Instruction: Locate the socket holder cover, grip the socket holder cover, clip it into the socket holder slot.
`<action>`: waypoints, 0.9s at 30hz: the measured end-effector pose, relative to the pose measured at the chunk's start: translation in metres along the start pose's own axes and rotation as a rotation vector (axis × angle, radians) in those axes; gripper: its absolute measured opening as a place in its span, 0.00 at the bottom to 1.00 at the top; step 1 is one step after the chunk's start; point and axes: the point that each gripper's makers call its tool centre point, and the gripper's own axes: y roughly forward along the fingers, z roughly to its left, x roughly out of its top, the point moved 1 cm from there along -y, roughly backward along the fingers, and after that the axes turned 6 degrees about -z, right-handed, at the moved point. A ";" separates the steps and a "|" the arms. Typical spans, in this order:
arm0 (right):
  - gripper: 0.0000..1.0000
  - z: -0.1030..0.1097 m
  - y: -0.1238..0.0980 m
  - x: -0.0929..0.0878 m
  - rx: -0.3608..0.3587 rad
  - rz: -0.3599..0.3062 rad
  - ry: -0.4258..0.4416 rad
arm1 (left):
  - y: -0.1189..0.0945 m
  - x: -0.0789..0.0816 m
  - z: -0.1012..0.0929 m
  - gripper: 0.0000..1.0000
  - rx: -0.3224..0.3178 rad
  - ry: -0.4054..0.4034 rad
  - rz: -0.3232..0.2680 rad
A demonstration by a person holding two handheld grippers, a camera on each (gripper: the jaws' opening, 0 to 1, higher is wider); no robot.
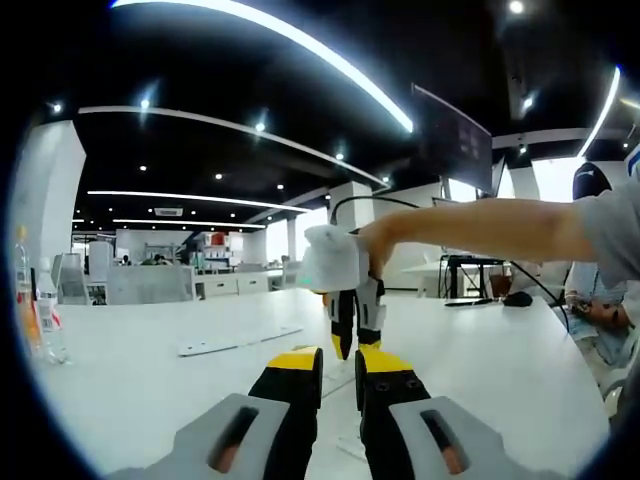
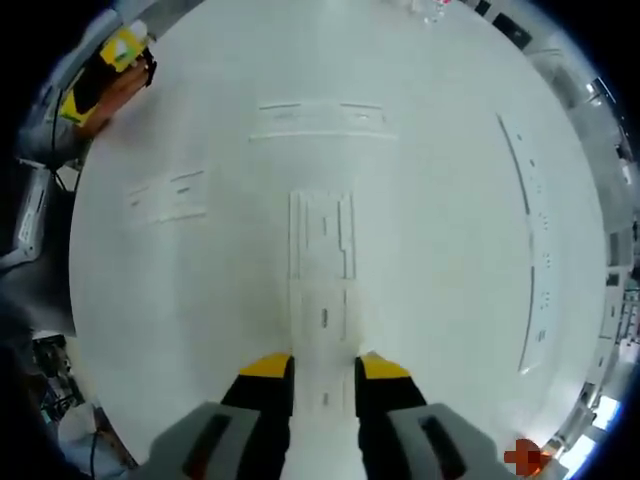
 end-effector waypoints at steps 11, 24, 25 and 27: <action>0.26 -0.002 -0.001 -0.005 -0.004 0.010 -0.035 | 0.001 -0.001 -0.001 0.14 -0.002 0.002 0.006; 0.33 0.000 -0.020 -0.002 -0.096 -0.224 0.017 | 0.002 -0.005 -0.001 0.14 -0.003 0.005 0.019; 0.33 -0.001 -0.025 0.002 -0.127 -0.300 0.030 | 0.002 -0.005 -0.001 0.14 -0.003 0.005 0.018; 0.33 -0.003 -0.032 0.003 -0.179 -0.376 0.039 | 0.002 -0.005 -0.001 0.14 -0.002 0.004 0.017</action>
